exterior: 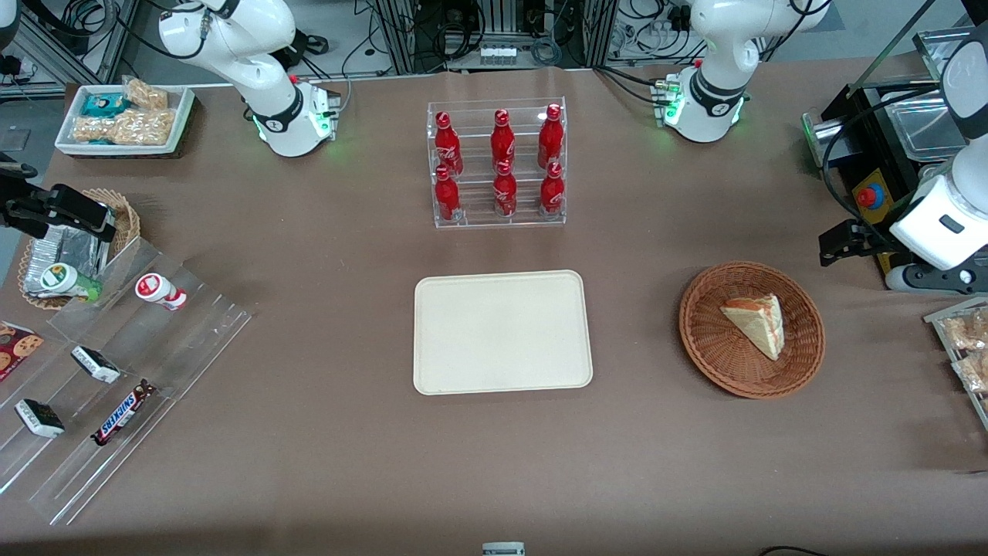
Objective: Place sandwich from basket to tray
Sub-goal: 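Move the left gripper toward the wicker basket holding the sandwich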
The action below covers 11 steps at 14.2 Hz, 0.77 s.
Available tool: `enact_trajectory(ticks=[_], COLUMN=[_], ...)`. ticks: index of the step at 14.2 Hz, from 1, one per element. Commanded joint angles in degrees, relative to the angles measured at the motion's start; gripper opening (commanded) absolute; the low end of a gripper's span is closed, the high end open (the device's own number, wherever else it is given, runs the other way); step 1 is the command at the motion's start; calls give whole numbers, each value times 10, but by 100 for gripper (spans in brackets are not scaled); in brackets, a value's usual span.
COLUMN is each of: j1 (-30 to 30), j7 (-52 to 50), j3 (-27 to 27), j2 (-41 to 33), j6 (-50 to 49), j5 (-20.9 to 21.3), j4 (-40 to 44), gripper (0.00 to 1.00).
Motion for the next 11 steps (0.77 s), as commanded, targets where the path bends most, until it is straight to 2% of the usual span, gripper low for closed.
enact_trajectory(ticks=[1,4,7,11], j1=[3,3,3,4], j7=[5,8,3,-42], j3=[1,2,3,7], j2=[0,3,5,13], j6=[6,2,21,169], j5=[0,4,7,8], j4=[-4,-34,-100,-235], gripper=[100,100,100,100])
